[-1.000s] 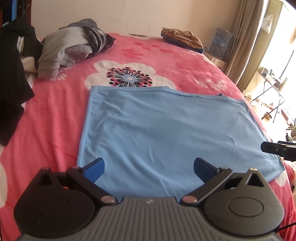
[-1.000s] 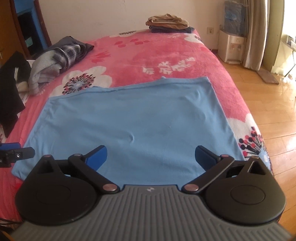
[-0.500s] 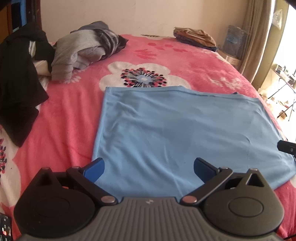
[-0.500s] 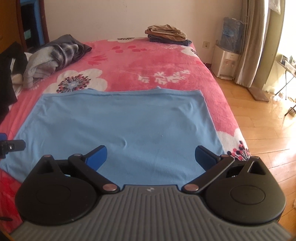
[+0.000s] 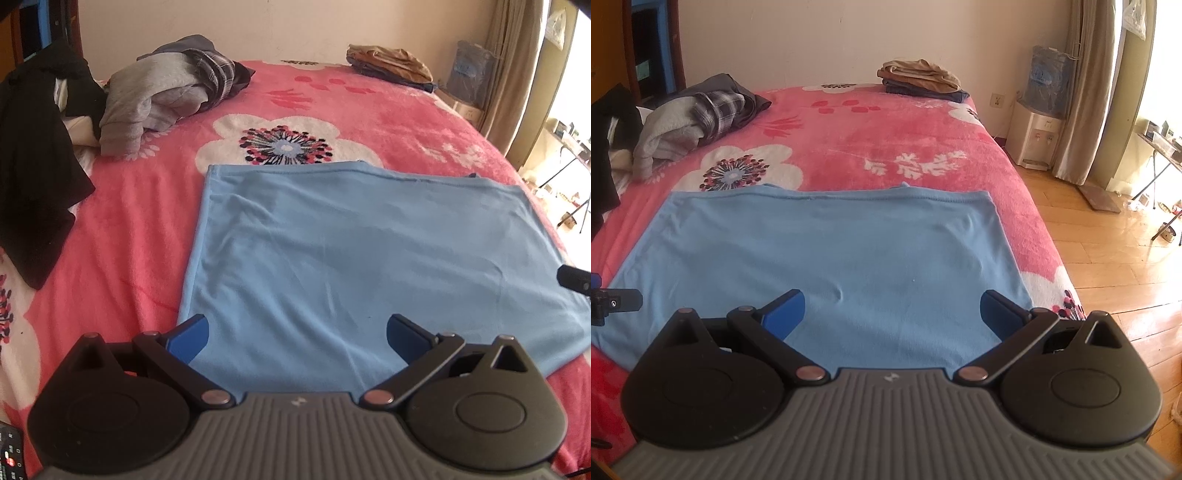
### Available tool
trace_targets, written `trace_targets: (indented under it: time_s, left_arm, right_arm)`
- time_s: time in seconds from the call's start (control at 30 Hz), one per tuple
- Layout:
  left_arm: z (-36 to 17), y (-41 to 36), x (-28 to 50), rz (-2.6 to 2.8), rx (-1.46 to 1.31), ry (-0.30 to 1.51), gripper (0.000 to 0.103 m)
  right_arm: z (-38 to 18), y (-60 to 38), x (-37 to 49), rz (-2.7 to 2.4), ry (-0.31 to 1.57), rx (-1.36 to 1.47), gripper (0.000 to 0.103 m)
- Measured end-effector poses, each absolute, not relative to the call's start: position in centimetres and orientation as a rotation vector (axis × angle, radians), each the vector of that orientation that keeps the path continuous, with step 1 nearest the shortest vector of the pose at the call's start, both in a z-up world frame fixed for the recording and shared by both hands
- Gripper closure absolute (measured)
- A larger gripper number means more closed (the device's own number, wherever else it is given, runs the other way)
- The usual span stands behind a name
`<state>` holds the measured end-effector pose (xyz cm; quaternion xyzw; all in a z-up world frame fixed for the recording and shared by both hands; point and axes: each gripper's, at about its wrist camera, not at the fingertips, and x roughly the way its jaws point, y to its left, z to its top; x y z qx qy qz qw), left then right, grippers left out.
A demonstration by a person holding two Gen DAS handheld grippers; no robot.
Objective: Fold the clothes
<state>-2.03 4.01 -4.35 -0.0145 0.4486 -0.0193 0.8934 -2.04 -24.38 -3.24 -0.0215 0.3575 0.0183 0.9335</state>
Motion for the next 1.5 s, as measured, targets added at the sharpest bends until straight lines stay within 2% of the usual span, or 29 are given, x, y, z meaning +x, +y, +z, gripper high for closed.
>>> trace_targets:
  time_s: [0.37,0.8,1.2,1.5]
  left_arm:
    - [-4.6,4.1,-1.9,0.024,0.050,0.890,0.001]
    - [-4.5,3.7,-0.1,0.034,0.054,0.922,0.000]
    - [-6.6,0.7,1.7,0.040,0.180,0.964,0.000]
    - [-8.2,0.3,2.0,0.074,0.180,1.014,0.000]
  right_arm:
    - [-3.4,-24.0,-1.9,0.039,0.740,-0.038,0.001]
    - [-3.4,-23.6,-2.0,0.028,0.731,-0.043,0.001]
    - [-4.6,-22.7,-1.2,0.112,0.695,-0.104,0.001]
    - [-6.9,-22.2,0.7,0.189,0.777,-0.088,0.001]
